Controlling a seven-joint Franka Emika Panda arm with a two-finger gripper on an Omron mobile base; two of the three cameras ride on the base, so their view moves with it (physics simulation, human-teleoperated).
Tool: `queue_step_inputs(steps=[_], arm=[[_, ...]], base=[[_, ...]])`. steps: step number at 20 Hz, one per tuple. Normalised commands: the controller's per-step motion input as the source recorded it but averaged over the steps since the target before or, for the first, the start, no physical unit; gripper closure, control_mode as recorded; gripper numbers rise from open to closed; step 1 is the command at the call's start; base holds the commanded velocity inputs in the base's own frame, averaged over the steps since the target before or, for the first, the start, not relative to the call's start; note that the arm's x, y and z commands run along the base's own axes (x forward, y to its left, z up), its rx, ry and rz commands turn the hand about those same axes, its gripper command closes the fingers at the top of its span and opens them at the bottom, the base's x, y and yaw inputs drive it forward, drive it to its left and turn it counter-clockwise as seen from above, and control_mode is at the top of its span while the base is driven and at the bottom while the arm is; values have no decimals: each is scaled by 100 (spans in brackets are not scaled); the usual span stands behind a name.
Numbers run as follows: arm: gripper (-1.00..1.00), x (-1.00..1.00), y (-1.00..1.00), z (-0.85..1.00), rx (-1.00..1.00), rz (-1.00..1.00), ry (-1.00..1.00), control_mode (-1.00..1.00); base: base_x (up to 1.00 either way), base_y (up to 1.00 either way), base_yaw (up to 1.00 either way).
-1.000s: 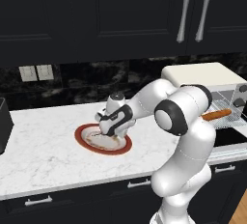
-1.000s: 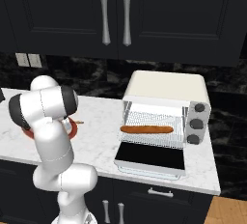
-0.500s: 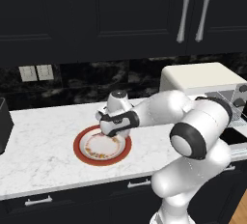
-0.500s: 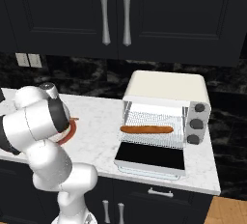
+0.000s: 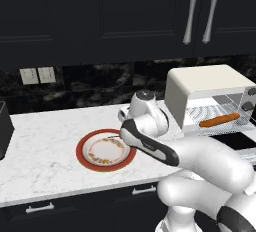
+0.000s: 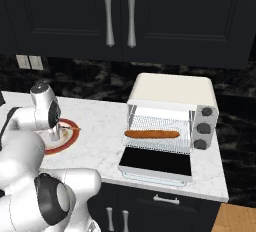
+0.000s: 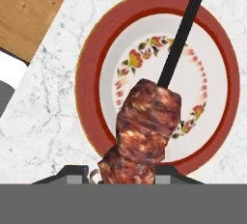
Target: Pick up the kebab skewer and baguette bread, and place them inside the toaster oven. Close the toaster oven door and start by setting the timer.
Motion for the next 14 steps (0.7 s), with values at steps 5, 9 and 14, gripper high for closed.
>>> queue_step_inputs(steps=[5, 9, 14], arm=[[100, -99, -65, 49, 11, -43, 0, -100], [100, -73, -87, 56, 15, -41, 0, -100], [100, -52, -100, 49, 17, -35, 0, -100]], base=[[0, 0, 0], [0, 0, 0], [0, 0, 0]])
